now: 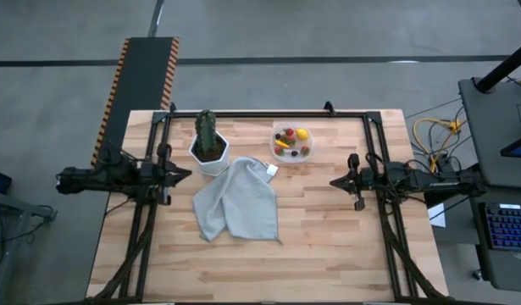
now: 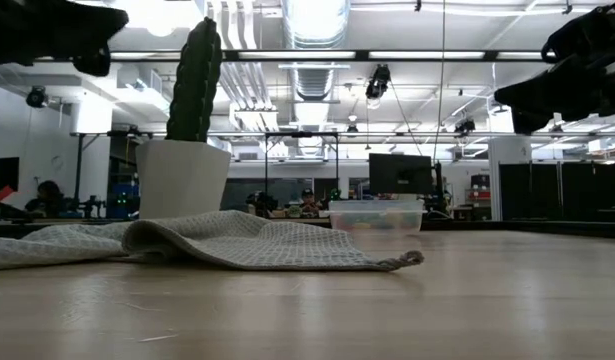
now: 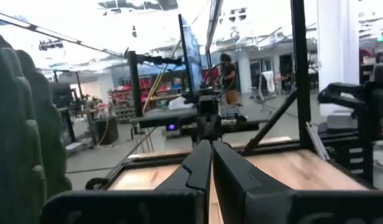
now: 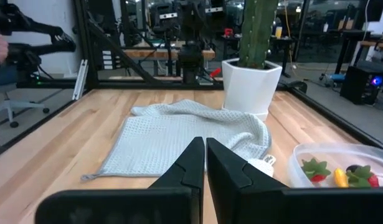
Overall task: Pick and placing Produce into tupperware
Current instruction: Return to Home Position
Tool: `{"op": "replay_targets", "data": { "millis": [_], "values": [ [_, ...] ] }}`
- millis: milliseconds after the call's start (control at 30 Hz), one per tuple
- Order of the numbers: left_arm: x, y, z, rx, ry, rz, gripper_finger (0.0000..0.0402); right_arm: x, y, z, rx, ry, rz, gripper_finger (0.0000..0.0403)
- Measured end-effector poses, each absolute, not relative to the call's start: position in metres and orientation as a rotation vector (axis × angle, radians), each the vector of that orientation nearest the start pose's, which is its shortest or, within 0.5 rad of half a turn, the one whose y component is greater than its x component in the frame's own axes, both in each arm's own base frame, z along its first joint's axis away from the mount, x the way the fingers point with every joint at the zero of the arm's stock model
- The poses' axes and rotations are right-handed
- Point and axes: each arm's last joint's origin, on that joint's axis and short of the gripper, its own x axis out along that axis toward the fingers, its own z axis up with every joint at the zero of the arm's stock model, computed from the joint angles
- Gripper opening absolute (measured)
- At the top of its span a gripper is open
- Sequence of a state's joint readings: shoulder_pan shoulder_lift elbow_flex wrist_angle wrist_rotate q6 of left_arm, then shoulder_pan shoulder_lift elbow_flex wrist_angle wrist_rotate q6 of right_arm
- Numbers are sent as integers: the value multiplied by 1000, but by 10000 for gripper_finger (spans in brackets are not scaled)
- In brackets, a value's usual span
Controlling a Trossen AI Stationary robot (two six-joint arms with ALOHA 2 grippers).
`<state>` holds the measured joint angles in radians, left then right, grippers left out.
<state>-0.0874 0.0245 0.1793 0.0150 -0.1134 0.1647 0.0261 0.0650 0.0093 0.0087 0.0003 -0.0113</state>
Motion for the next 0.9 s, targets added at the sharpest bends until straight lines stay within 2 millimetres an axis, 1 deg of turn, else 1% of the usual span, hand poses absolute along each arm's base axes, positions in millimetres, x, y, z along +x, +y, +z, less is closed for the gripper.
{"op": "replay_targets", "data": {
  "millis": [33,100,200,300,467,533,733,900],
  "values": [
    [83,-4,222,142,-179,38,0,101,3,162,-12,51,26,9],
    [88,-4,213,133,-122,32,0,102,3,161,-12,62,28,9],
    [92,-5,210,122,-112,35,0,103,3,160,-8,73,27,9],
    [95,-4,194,79,-50,51,0,103,3,160,-8,81,25,9],
    [97,-5,180,46,-92,33,0,103,3,160,-17,81,25,9],
    [99,-5,173,50,-64,33,0,103,3,160,-29,75,25,9],
    [100,-4,167,31,-7,66,0,104,3,167,-84,5,23,8],
    [100,-4,167,15,-3,67,0,104,2,168,-106,-3,9,8]
  ]
}}
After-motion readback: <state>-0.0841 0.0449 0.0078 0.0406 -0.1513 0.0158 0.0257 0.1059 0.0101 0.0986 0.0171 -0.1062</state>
